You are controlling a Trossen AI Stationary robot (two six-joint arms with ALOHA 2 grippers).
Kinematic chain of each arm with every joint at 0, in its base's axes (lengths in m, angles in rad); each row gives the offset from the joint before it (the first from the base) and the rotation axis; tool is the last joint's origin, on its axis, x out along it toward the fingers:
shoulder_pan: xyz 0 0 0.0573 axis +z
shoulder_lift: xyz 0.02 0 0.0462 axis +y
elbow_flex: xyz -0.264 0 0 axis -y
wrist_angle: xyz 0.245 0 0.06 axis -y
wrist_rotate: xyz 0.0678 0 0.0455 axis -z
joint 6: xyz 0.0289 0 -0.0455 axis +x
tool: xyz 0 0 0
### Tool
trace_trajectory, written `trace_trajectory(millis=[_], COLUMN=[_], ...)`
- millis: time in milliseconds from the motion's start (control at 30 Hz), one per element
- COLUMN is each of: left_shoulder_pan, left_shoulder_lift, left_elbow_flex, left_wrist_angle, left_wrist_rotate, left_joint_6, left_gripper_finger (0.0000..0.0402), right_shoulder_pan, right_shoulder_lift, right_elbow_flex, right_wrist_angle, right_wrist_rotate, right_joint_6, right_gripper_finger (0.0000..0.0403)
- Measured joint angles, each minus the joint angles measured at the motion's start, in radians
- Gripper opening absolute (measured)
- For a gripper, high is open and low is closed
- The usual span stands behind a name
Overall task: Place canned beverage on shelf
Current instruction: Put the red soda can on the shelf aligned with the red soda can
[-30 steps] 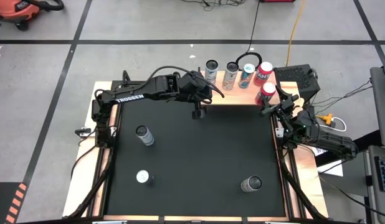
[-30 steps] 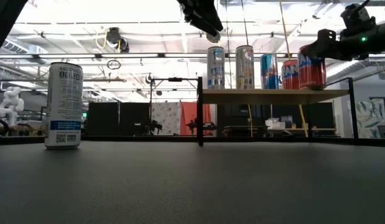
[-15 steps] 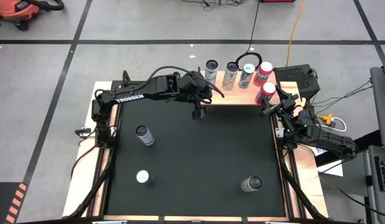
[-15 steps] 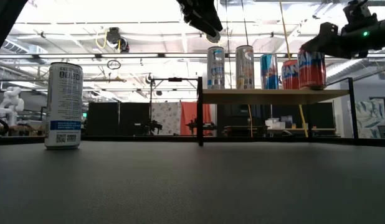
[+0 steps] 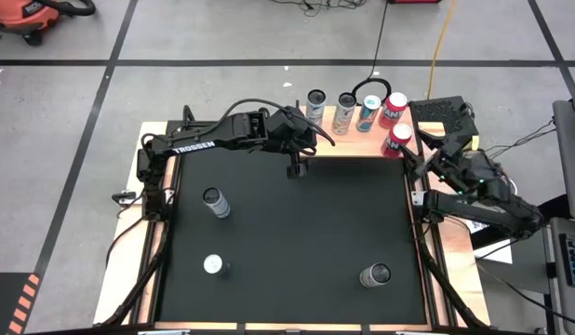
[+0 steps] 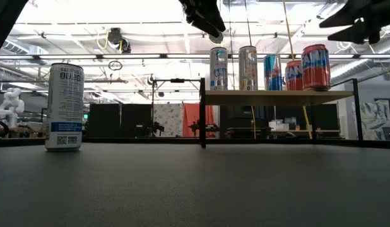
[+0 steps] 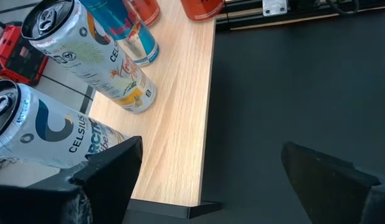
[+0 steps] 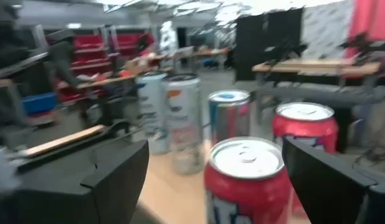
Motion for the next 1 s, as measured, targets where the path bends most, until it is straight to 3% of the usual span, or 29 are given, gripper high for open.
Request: trace_trajectory(millis=[233,333,1000], left_shoulder_pan=[0.000,0.000,0.000], left_shoulder_lift=[0.000,0.000,0.000], left_elbow_flex=[0.000,0.000,0.000], left_wrist_angle=[0.000,0.000,0.000], left_wrist_rotate=[0.000,0.000,0.000], left_joint_6=[0.000,0.000,0.000], left_gripper_finger=[0.0384,0.0384,0.0384], right_shoulder_pan=[0.000,0.000,0.000], right_shoulder_lift=[0.000,0.000,0.000], right_elbow_flex=[0.053,0.051,0.051], right_wrist_angle=[-0.207,-0.207,-0.212], right_wrist_rotate=[-0.114,-0.140,-0.153], right_joint_6=[0.130,0.145,0.151], right_gripper_finger=[0.0333,0.0313,0.0094])
